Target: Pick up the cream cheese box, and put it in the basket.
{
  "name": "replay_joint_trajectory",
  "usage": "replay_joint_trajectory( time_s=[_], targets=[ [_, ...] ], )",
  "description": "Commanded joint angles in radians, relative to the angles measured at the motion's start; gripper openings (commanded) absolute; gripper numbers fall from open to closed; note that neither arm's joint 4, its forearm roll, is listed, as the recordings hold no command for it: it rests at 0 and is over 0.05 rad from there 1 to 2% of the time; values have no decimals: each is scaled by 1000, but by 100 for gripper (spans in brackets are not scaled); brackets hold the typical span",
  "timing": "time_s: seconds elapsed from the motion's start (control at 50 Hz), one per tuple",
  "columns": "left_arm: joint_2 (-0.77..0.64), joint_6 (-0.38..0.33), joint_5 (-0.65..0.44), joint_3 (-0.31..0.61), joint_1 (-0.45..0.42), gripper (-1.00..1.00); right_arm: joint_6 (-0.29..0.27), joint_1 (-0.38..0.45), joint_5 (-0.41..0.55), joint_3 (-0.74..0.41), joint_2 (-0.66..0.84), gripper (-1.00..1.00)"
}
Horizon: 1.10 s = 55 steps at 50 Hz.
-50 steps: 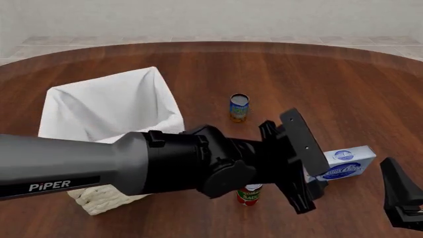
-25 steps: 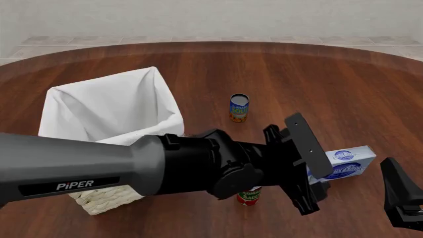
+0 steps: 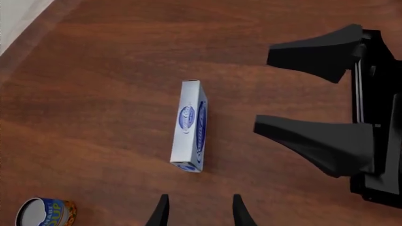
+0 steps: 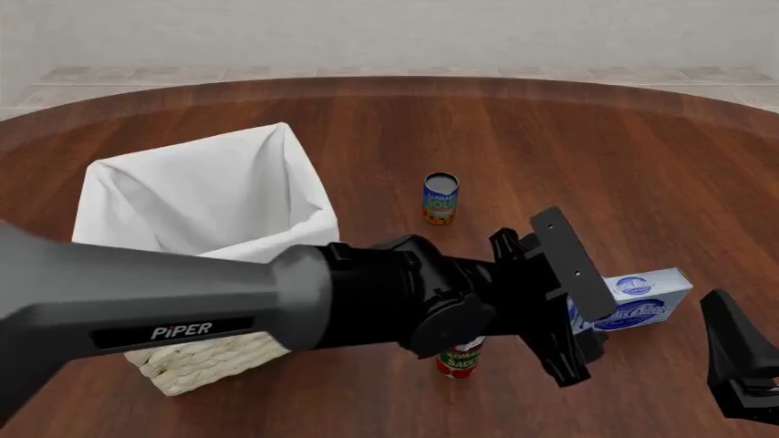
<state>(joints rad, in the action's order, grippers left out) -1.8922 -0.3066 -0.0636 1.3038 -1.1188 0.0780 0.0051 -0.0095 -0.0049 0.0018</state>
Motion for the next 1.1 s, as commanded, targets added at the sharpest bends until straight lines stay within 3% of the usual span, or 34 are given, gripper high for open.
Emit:
replay_joint_trajectory(
  time_s=[0.02, 0.46, 1.1],
  targets=[
    [-24, -1, -5, 22, 5, 100, 4, -2, 0, 0, 0, 100],
    [-52, 10, -1, 32, 34, 100, 9, -5, 0, 0, 0, 100],
    [-163, 3, -42, 162, 56, 100, 14, -6, 0, 0, 0, 100]
  ],
)
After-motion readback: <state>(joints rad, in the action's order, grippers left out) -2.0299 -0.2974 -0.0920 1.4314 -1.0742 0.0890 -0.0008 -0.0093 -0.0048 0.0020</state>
